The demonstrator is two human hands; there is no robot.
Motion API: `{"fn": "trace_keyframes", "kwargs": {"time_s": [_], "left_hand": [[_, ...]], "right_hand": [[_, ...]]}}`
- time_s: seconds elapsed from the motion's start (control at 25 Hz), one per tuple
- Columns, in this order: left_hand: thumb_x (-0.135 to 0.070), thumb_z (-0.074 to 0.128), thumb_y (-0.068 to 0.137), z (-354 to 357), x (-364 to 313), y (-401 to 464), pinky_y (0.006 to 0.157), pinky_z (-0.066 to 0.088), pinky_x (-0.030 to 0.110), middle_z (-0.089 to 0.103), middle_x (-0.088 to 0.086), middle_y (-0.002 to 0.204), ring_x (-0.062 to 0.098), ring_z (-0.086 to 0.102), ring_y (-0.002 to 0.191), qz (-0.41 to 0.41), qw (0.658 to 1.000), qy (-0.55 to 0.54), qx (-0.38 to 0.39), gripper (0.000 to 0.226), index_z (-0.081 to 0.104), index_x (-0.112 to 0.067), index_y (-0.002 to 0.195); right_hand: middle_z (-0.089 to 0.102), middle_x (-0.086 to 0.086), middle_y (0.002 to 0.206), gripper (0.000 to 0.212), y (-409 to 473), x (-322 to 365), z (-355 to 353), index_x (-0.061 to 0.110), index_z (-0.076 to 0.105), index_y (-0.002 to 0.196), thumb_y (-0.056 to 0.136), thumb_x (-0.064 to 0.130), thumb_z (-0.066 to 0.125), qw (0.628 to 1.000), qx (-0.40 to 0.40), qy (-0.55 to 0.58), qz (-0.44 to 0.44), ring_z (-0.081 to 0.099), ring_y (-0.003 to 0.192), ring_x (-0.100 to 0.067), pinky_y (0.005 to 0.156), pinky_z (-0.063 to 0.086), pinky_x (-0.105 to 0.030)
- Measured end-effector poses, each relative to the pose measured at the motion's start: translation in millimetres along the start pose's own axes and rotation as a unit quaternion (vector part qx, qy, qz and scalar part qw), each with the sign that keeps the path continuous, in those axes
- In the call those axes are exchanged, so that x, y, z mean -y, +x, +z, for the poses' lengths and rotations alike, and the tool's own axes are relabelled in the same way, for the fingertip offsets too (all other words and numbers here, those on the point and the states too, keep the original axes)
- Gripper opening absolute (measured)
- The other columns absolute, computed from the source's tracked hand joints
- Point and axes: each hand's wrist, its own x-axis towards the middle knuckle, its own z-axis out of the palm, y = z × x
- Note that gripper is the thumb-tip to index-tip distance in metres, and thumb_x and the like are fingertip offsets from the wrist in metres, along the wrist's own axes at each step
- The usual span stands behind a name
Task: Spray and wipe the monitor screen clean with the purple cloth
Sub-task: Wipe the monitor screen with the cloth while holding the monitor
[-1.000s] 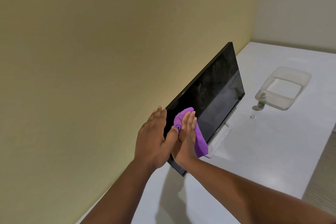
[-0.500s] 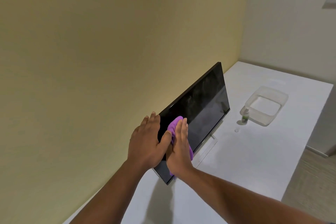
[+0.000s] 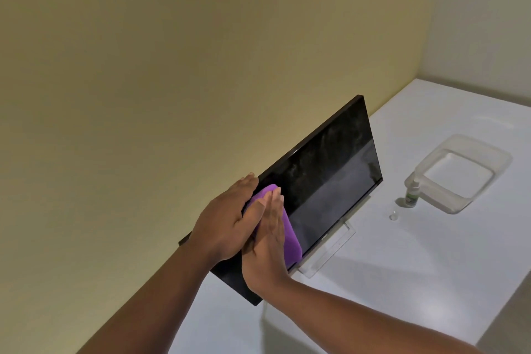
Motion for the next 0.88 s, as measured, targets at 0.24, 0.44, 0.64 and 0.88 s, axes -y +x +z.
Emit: {"fn": "trace_keyframes", "kwargs": {"time_s": [0.24,0.44,0.64,0.88], "left_hand": [[-0.067,0.027,0.092,4,16,3,0.124,0.016,0.026,0.007,-0.015,0.169,-0.002,0.006,0.154,0.076,0.995,0.054,0.02,0.083,0.014,-0.028,0.163],[-0.07,0.025,0.088,9,17,1,0.127,0.014,0.031,0.0,-0.013,0.17,0.001,0.0,0.155,0.094,0.994,0.056,0.018,0.089,0.007,-0.028,0.164],[-0.077,0.018,0.086,14,19,2,0.126,0.014,0.029,0.003,-0.012,0.17,0.003,0.004,0.156,0.09,0.995,0.036,-0.003,0.092,0.008,-0.028,0.164],[-0.077,0.018,0.087,22,23,-1,0.125,0.011,0.029,-0.005,-0.009,0.171,0.007,-0.001,0.157,0.109,0.989,0.096,-0.016,0.093,-0.001,-0.028,0.164]], "right_hand": [[-0.034,0.005,0.165,0.086,-30,-50,-2,0.035,-0.026,0.157,0.105,0.032,0.043,0.985,0.053,-0.159,0.051,-0.028,0.154,-0.019,0.127,0.009,-0.05],[-0.039,0.018,0.16,0.087,-13,-32,4,0.05,-0.034,0.148,0.107,0.034,0.04,0.988,0.0,-0.086,0.131,-0.026,0.153,-0.01,0.128,0.011,-0.047],[-0.019,0.021,0.168,0.074,-4,-16,17,0.051,-0.018,0.155,0.102,0.063,0.032,0.998,-0.031,0.015,0.044,-0.013,0.157,-0.009,0.126,0.009,-0.044],[-0.02,0.01,0.169,0.087,-28,-69,2,0.043,-0.03,0.143,0.108,0.02,0.046,0.976,0.021,-0.074,0.205,-0.007,0.159,-0.018,0.128,0.011,-0.035]]}}
